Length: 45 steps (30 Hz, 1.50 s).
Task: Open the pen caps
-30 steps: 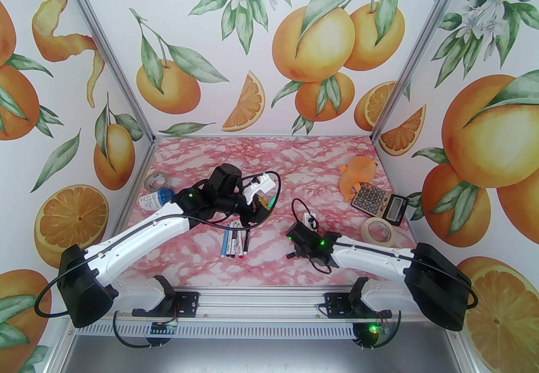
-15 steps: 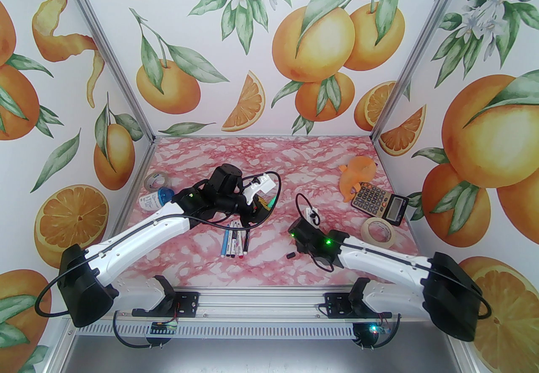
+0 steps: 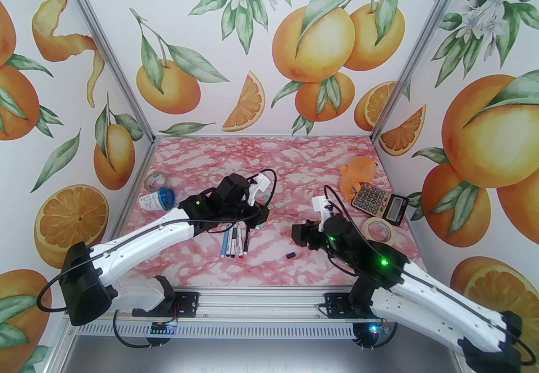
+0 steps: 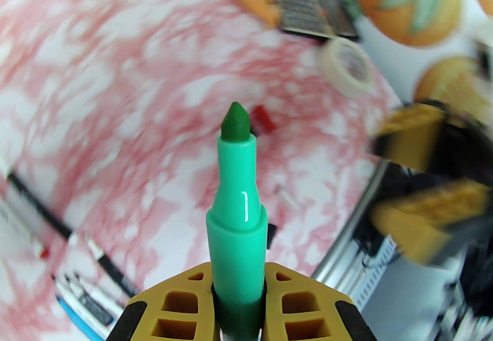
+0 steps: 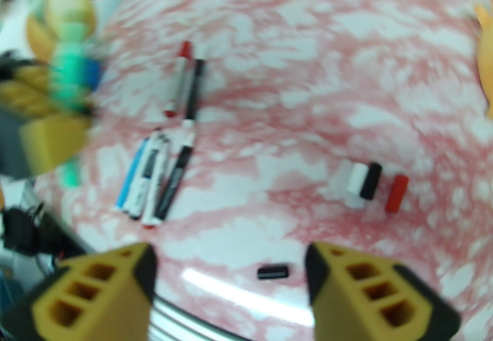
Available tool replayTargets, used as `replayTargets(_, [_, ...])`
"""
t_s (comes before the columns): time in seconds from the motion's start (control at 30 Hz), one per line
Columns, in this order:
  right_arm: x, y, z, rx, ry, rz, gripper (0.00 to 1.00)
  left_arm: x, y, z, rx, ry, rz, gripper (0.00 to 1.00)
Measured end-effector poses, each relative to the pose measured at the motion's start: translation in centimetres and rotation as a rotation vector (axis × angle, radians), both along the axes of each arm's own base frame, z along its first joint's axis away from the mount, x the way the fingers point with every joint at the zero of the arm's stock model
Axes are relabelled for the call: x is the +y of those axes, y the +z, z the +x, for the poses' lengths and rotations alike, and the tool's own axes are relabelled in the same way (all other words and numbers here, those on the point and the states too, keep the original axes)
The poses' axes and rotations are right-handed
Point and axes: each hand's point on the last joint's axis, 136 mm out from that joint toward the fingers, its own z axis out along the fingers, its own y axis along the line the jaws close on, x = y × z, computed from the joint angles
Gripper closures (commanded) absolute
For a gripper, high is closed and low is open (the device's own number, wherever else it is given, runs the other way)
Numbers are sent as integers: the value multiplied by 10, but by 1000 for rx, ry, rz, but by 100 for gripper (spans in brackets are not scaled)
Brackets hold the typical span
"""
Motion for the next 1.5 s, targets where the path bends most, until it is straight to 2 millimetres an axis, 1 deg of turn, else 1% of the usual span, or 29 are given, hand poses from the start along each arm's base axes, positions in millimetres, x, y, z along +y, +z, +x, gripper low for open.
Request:
replayTargets(0.1, [0, 24, -12, -33, 73, 26, 7, 12, -22, 1, 49, 101, 34, 89])
replayTargets(0.2, [1, 45, -23, -64, 141, 38, 1, 19, -34, 1, 78, 172, 45, 89])
replayTargets(0.3, [2, 54, -33, -79, 206, 28, 0, 20, -40, 0, 94, 211, 47, 89])
replayTargets(0.4, [0, 53, -41, -77, 255, -4, 0, 18, -47, 0, 113, 235, 50, 89])
replayTargets(0.5, [-3, 44, -45, -64, 283, -46, 0, 13, -60, -5, 138, 250, 72, 88])
replayTargets(0.63, [-4, 39, -49, -57, 305, -68, 0, 8, -84, -12, 173, 265, 129, 86])
replayTargets(0.8, [-3, 32, -52, -42, 329, -83, 0, 9, -122, -19, 211, 285, 244, 86])
replayTargets(0.9, [-3, 31, -52, -39, 331, -88, 0, 9, -138, -19, 209, 293, 324, 86])
replayTargets(1.0, [-3, 31, -52, -39, 331, -88, 0, 6, -143, -20, 193, 293, 369, 82])
replayTargets(1.13, [-3, 31, -52, -39, 331, -88, 0, 3, -147, -21, 180, 296, 402, 80])
replayTargets(1.3, [-3, 31, -52, -39, 331, -87, 0, 12, -154, -21, 174, 318, 456, 78])
replayTargets(1.5, [-3, 31, -53, -40, 331, -86, 0, 19, -157, -20, 165, 335, 493, 74])
